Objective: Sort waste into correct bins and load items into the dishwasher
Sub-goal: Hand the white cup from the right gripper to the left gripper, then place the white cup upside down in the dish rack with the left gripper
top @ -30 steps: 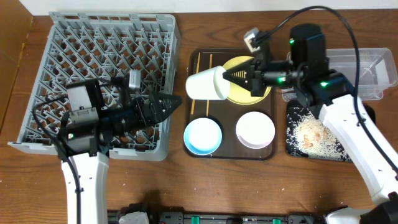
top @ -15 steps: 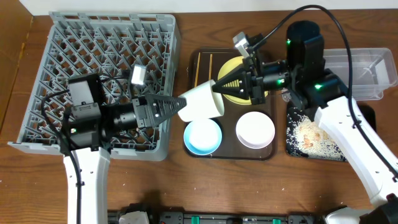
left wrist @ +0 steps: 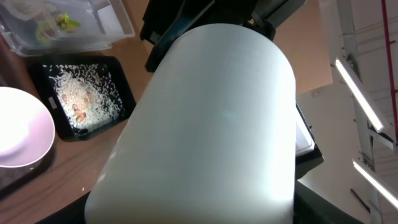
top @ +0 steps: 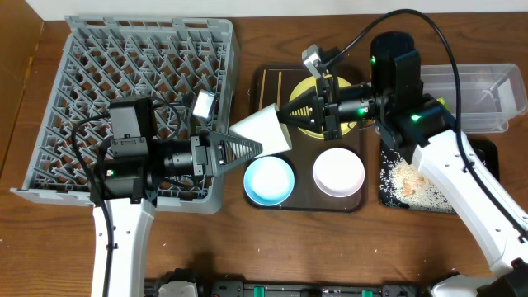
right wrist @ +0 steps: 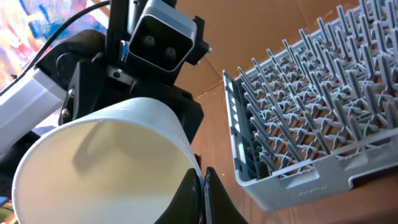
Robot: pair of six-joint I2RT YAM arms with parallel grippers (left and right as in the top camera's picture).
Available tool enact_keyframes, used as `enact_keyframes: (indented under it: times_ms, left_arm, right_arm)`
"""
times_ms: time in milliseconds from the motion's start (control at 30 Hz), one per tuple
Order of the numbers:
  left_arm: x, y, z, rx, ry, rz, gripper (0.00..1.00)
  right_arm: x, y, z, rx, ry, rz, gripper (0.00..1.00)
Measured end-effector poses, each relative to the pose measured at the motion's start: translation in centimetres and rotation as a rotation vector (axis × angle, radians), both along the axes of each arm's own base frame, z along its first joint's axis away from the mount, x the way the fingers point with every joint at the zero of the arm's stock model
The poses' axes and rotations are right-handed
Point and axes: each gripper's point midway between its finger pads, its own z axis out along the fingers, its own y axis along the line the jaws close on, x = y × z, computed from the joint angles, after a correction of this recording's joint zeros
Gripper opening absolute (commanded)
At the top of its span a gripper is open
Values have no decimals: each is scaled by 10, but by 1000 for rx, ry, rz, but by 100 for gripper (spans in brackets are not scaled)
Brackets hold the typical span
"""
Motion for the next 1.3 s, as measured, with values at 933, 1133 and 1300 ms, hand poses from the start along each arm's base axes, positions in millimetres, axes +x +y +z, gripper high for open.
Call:
enact_keyframes:
  times_ms: [933,1133,1300]
  left_arm:
    - [5,1,1,14,-33,11,71]
    - [5,1,1,12,-35,9,71]
    - [6,1,0,20,-34,17,67]
  right_arm:
    - [-10,14,-15,-62,61,-9,1]
    - [-10,13,-16,-68,67,-15,58]
    - [-5,11,-17,-72,54,-34,71]
